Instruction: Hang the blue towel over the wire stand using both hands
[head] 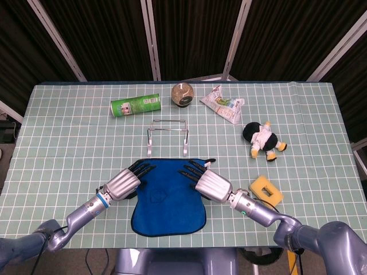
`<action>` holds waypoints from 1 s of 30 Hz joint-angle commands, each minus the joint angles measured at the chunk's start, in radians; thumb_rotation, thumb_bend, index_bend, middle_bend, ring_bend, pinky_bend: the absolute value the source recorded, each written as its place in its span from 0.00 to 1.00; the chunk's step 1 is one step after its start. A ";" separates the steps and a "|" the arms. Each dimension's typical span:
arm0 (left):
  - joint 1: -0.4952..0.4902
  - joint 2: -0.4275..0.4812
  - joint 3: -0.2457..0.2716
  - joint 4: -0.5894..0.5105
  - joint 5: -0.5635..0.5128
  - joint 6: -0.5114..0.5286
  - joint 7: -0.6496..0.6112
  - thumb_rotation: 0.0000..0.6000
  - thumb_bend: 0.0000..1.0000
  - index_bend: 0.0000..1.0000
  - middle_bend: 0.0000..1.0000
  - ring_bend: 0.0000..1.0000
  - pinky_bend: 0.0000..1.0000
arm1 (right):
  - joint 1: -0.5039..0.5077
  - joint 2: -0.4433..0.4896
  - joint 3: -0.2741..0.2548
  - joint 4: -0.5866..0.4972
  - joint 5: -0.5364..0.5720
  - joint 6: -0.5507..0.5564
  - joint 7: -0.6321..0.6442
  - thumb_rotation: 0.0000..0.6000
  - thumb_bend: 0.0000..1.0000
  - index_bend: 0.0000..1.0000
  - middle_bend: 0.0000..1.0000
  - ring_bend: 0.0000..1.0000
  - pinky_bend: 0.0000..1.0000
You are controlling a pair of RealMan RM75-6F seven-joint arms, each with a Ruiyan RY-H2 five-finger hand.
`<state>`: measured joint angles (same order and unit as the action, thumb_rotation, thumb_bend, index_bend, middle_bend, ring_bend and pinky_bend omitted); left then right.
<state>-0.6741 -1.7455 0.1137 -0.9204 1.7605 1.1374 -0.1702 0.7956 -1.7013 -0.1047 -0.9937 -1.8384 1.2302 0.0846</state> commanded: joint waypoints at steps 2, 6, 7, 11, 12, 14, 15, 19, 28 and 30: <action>0.001 -0.006 -0.007 0.001 -0.006 0.010 0.006 1.00 0.50 0.70 0.00 0.00 0.00 | -0.002 0.007 0.001 -0.008 -0.002 0.007 0.001 1.00 0.45 0.65 0.03 0.00 0.00; 0.003 -0.005 -0.025 -0.012 -0.016 0.036 0.005 1.00 0.50 0.79 0.00 0.00 0.00 | -0.001 0.028 0.013 -0.037 -0.004 0.028 -0.002 1.00 0.45 0.65 0.03 0.00 0.00; 0.003 -0.002 -0.034 -0.020 -0.021 0.046 0.004 1.00 0.50 0.80 0.00 0.00 0.00 | 0.001 0.038 0.018 -0.051 -0.006 0.035 -0.006 1.00 0.45 0.65 0.03 0.00 0.00; -0.002 0.025 -0.082 -0.069 -0.042 0.093 0.011 1.00 0.50 0.80 0.00 0.00 0.00 | 0.014 0.093 0.053 -0.129 -0.006 0.066 -0.028 1.00 0.45 0.65 0.03 0.00 0.00; -0.003 0.032 -0.089 -0.080 -0.045 0.098 0.013 1.00 0.50 0.80 0.00 0.00 0.00 | 0.016 0.105 0.062 -0.145 -0.003 0.070 -0.032 1.00 0.45 0.65 0.03 0.00 0.00; -0.009 0.056 -0.119 -0.119 -0.061 0.111 0.023 1.00 0.50 0.80 0.00 0.00 0.00 | 0.024 0.140 0.087 -0.192 0.009 0.072 -0.045 1.00 0.45 0.65 0.03 0.00 0.00; -0.012 0.065 -0.128 -0.133 -0.067 0.113 0.027 1.00 0.50 0.80 0.00 0.00 0.00 | 0.027 0.153 0.099 -0.208 0.014 0.074 -0.051 1.00 0.45 0.65 0.03 0.00 0.00; -0.028 0.119 -0.195 -0.230 -0.125 0.100 0.053 1.00 0.50 0.80 0.00 0.00 0.00 | 0.046 0.228 0.157 -0.293 0.055 0.053 -0.086 1.00 0.45 0.65 0.03 0.00 0.00; -0.077 0.228 -0.337 -0.405 -0.226 0.076 0.141 1.00 0.50 0.80 0.00 0.00 0.00 | 0.076 0.350 0.287 -0.436 0.186 -0.013 -0.130 1.00 0.45 0.65 0.03 0.00 0.00; -0.087 0.242 -0.365 -0.428 -0.252 0.068 0.160 1.00 0.50 0.80 0.00 0.00 0.00 | 0.082 0.367 0.315 -0.454 0.214 -0.022 -0.135 1.00 0.45 0.65 0.03 0.00 0.00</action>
<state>-0.7467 -1.5232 -0.2250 -1.3241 1.5335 1.2150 -0.0287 0.8691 -1.3474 0.1889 -1.4302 -1.6449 1.2208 -0.0418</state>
